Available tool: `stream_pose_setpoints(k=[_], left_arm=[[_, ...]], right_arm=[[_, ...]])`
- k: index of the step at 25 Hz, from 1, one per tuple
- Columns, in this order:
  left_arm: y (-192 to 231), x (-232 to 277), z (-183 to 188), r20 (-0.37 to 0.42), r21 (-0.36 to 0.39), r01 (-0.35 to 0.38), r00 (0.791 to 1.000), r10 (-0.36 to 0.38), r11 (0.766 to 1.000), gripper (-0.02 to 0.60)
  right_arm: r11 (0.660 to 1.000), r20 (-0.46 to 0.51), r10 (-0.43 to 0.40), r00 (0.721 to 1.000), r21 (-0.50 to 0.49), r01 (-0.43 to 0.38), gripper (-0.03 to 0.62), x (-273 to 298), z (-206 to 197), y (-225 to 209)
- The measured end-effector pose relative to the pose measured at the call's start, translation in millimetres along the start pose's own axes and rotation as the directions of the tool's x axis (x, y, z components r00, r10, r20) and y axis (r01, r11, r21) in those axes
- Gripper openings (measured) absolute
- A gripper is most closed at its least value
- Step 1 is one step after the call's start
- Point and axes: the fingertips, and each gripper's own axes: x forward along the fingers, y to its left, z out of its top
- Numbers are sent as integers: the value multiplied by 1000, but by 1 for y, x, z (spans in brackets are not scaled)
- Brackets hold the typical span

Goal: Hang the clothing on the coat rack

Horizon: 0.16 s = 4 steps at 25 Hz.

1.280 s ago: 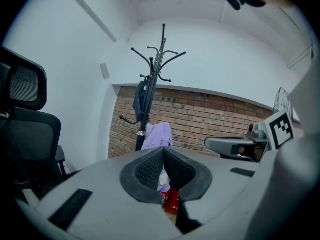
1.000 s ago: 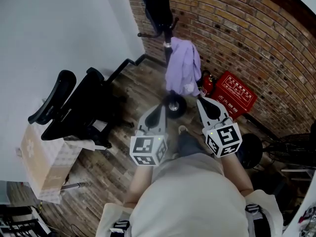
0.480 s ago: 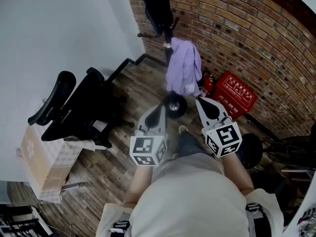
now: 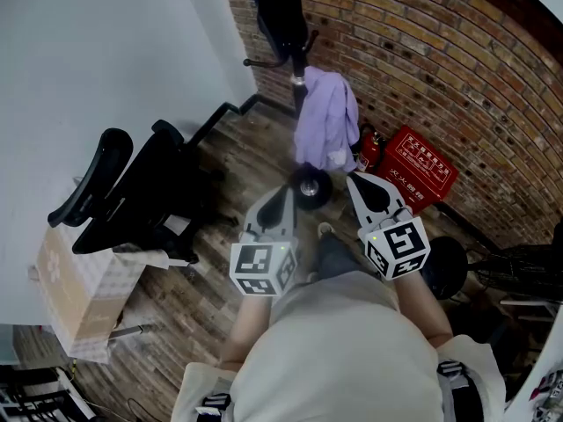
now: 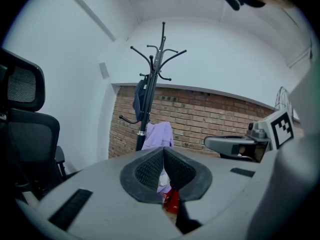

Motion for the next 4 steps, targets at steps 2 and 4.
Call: stream_pose_setpoints(k=[2, 4], left_arm=[[1, 1, 0, 1, -2, 1, 1000, -1, 1000, 4], [3, 2, 0, 2, -3, 1, 1000, -1, 1000, 3]], right_arm=[[1000, -3, -3, 1000, -1, 3, -2, 2, -1, -2], [1000, -4, -6, 1000, -2, 6, -2, 4, -1, -4]])
